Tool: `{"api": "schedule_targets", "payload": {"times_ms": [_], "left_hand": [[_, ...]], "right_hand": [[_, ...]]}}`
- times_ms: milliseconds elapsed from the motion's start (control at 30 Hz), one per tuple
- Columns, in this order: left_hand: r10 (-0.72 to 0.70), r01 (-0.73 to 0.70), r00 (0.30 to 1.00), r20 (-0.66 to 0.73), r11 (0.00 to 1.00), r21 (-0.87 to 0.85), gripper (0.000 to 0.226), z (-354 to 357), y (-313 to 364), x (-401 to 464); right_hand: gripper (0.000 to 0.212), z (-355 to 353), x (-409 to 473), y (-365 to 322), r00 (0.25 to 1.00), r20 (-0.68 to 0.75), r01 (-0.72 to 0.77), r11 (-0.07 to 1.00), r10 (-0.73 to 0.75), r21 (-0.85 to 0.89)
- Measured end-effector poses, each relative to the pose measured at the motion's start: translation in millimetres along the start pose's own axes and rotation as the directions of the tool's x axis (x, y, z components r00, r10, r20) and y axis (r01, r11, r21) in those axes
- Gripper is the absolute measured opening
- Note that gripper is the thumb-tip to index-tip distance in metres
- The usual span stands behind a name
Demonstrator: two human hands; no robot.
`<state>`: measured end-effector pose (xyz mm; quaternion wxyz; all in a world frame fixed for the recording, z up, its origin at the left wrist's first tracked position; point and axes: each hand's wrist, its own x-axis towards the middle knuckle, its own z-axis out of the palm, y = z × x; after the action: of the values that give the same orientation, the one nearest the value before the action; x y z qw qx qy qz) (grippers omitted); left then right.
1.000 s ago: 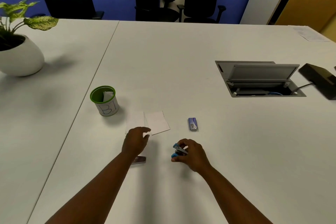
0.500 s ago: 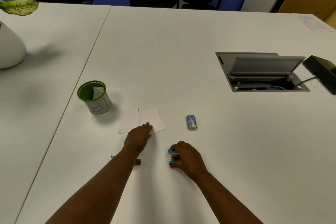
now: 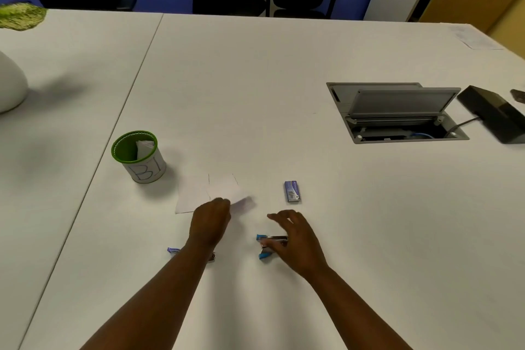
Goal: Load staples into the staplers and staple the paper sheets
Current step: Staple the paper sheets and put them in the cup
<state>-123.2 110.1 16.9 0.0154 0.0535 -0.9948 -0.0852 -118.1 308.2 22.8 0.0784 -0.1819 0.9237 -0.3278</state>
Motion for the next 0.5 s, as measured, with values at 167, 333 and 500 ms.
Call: {"api": "schedule_targets", "payload": {"times_ms": [167, 333, 500], "left_hand": [[-0.307, 0.114, 0.904, -0.297, 0.843, -0.526, 0.008, -35, -4, 9], [-0.336, 0.193, 0.942, 0.019, 0.492, -0.849, 0.005, -70, -13, 15], [-0.156, 0.153, 0.983, 0.095, 0.413, -0.898, 0.016, -98, -11, 4]], "right_hand": [[0.039, -17, 13, -18, 0.975, -0.192, -0.067, 0.971, 0.113, 0.230], [0.048, -32, 25, -44, 0.966, -0.079, -0.183, 0.868, 0.245, 0.462], [0.044, -46, 26, -60, 0.965, 0.035, -0.229, 0.768, 0.261, 0.598]]}}
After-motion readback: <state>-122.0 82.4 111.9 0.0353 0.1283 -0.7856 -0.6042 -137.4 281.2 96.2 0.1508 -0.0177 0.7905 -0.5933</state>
